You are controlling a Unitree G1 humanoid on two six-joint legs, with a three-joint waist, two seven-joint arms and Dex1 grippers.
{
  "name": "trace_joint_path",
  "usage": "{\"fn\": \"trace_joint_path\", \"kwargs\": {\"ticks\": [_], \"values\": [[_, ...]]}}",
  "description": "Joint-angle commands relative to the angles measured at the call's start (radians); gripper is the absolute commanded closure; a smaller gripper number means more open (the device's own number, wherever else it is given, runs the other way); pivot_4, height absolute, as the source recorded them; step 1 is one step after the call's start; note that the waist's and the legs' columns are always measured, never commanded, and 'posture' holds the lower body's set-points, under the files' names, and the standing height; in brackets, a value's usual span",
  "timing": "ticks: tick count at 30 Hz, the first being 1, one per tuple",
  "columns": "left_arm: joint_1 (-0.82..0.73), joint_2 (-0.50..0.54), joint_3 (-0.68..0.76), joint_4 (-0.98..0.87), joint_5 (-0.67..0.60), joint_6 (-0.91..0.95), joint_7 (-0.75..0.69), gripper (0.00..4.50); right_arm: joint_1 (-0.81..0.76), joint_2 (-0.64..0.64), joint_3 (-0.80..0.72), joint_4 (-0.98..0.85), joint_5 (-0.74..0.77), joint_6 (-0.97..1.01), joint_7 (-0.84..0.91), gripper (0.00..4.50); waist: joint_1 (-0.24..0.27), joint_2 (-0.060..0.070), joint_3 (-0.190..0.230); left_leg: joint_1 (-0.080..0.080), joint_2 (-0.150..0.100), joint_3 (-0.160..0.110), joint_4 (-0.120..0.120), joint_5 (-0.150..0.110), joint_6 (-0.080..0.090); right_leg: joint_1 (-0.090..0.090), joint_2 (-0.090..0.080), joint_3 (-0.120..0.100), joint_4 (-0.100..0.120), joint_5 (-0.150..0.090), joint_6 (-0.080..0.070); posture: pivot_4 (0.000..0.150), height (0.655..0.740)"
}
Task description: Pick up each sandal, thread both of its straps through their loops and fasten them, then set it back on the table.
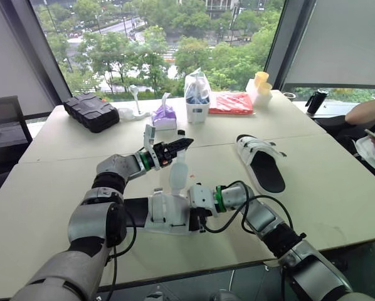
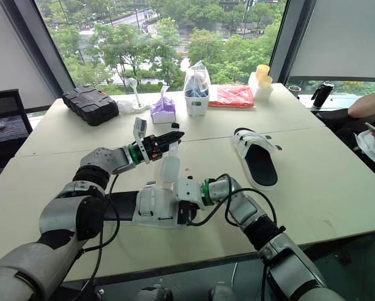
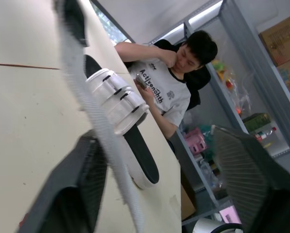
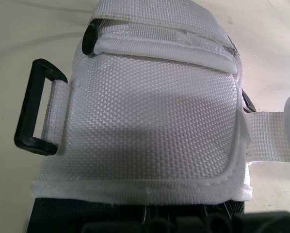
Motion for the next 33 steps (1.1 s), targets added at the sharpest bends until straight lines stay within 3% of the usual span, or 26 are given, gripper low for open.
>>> {"fn": "trace_joint_path", "kwargs": {"ticks": [1, 4, 7, 12, 19, 26, 33], "values": [[-0.012, 0.024, -0.003, -0.077, -0.012, -0.008, -0.038, 3.02, 0.031, -0.019, 0.029, 0.088, -0.079, 0.046, -0.019, 4.50, -0.001, 0.000, 0.000, 0.000, 0.000, 0.000, 0.000, 0.000, 0.000, 0.000, 0.000, 0.000, 0.000, 0.000, 0.000, 0.150, 0.7400], [0.006, 0.030, 0.003, -0.121, -0.025, 0.012, -0.043, 4.49, 0.033, -0.019, 0.030, 0.086, -0.079, 0.045, -0.018, 4.50, -0.001, 0.000, 0.000, 0.000, 0.000, 0.000, 0.000, 0.000, 0.000, 0.000, 0.000, 0.000, 0.000, 0.000, 0.000, 0.150, 0.7400], [0.045, 0.042, -0.014, -0.217, -0.041, 0.041, -0.084, 4.49, 0.034, -0.019, 0.031, 0.084, -0.078, 0.046, -0.017, 4.50, -0.002, 0.000, 0.000, 0.000, 0.000, 0.000, 0.000, 0.000, 0.000, 0.000, 0.000, 0.000, 0.000, 0.000, 0.000, 0.150, 0.7400], [0.226, 0.092, -0.156, -0.585, -0.060, 0.055, -0.248, 4.49, 0.040, -0.021, 0.033, 0.078, -0.077, 0.047, -0.015, 4.50, -0.003, 0.001, 0.000, 0.000, 0.000, 0.000, -0.001, 0.000, 0.000, 0.000, 0.000, 0.001, 0.000, 0.003, -0.005, 0.150, 0.7400], [0.498, 0.259, -0.344, -1.062, -0.077, -0.028, -0.443, 4.49, 0.054, -0.022, 0.036, 0.068, -0.078, 0.050, -0.012, 4.50, -0.001, 0.002, 0.000, 0.000, 0.001, 0.000, -0.001, -0.002, -0.003, 0.000, -0.003, 0.003, -0.001, 0.000, -0.010, 0.150, 0.7400], [0.646, 0.361, -0.411, -1.213, -0.045, -0.167, -0.500, 4.49, 0.059, -0.022, 0.036, 0.063, -0.077, 0.053, -0.006, 4.50, 0.002, 0.002, 0.000, 0.000, 0.001, 0.000, -0.002, -0.002, -0.003, 0.000, -0.004, 0.003, -0.003, -0.003, -0.009, 0.150, 0.7400], [0.714, 0.409, -0.477, -1.204, 0.049, -0.397, -0.544, 4.49, 0.055, -0.022, 0.036, 0.066, -0.077, 0.052, -0.002, 4.50, 0.002, 0.002, 0.001, -0.002, 0.001, 0.000, -0.003, -0.002, -0.003, -0.002, -0.005, 0.003, -0.004, -0.003, -0.012, 0.150, 0.7400]]}}
